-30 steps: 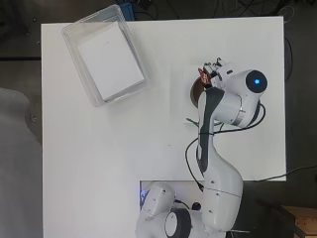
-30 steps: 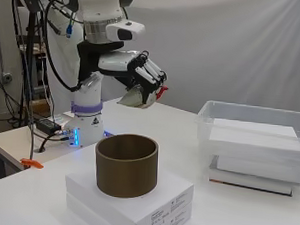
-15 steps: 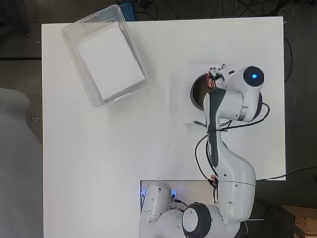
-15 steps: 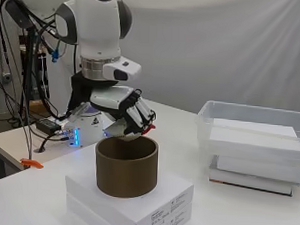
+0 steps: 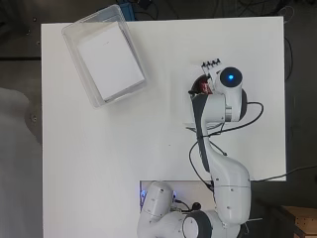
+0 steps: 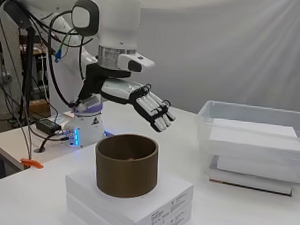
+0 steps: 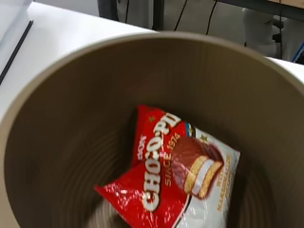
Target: Teleoperate dual arm-hand system to remove items from a box
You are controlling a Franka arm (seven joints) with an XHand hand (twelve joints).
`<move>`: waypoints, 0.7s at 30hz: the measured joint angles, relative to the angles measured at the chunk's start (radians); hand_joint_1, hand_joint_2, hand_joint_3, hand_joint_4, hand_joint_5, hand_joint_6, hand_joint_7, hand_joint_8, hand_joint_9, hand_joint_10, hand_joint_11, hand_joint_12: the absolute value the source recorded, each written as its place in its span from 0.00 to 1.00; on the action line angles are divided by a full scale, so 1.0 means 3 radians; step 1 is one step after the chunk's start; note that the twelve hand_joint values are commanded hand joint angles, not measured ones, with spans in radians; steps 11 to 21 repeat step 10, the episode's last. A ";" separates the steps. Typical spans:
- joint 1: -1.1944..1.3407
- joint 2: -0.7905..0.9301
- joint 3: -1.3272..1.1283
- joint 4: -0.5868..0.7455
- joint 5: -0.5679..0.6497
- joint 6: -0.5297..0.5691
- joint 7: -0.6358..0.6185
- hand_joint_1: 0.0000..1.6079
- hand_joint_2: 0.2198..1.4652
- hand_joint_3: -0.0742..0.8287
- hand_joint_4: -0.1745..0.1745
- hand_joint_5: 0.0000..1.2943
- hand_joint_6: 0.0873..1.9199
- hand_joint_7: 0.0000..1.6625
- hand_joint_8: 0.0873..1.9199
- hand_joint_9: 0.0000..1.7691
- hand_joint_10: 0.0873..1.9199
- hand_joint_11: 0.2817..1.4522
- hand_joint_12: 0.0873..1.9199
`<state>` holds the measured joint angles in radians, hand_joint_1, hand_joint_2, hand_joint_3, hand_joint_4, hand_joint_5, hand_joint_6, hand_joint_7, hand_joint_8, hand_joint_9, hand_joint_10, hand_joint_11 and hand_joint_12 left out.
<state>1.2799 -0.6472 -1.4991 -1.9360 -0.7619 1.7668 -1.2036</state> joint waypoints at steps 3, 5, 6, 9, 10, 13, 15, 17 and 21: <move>-0.0042 -0.0004 0.0114 0.0074 0.0064 -0.0114 0.0154 0.00 0.48 0.08 0.52 0.32 0.00 0.39 0.00 0.40 0.00 0.29 0.00; -0.0165 -0.0027 0.0314 0.0069 0.0126 -0.0199 0.0257 0.00 0.47 0.07 0.49 0.30 0.00 0.37 0.00 0.39 0.00 0.28 0.00; -0.0279 -0.0056 0.0514 0.0050 0.0168 -0.0256 0.0341 0.00 0.47 0.07 0.48 0.29 0.00 0.37 0.00 0.39 0.00 0.27 0.00; -0.0717 -0.0190 0.1229 -0.0161 0.0293 -0.0381 0.0580 0.00 0.46 0.07 0.43 0.24 0.00 0.32 0.00 0.36 0.00 0.26 0.00; -0.0878 -0.0245 0.1489 -0.0265 0.0339 -0.0408 0.0670 0.00 0.45 0.07 0.43 0.23 0.00 0.31 0.00 0.35 0.00 0.25 0.00; -0.0878 -0.0245 0.1489 -0.0265 0.0339 -0.0408 0.0670 0.00 0.45 0.07 0.43 0.23 0.00 0.31 0.00 0.35 0.00 0.25 0.00; -0.0878 -0.0245 0.1489 -0.0265 0.0339 -0.0408 0.0670 0.00 0.45 0.07 0.43 0.23 0.00 0.31 0.00 0.35 0.00 0.25 0.00; -0.0878 -0.0245 0.1489 -0.0265 0.0339 -0.0408 0.0670 0.00 0.45 0.07 0.43 0.23 0.00 0.31 0.00 0.35 0.00 0.25 0.00; -0.0878 -0.0245 0.1489 -0.0265 0.0339 -0.0408 0.0670 0.00 0.45 0.07 0.43 0.23 0.00 0.31 0.00 0.35 0.00 0.25 0.00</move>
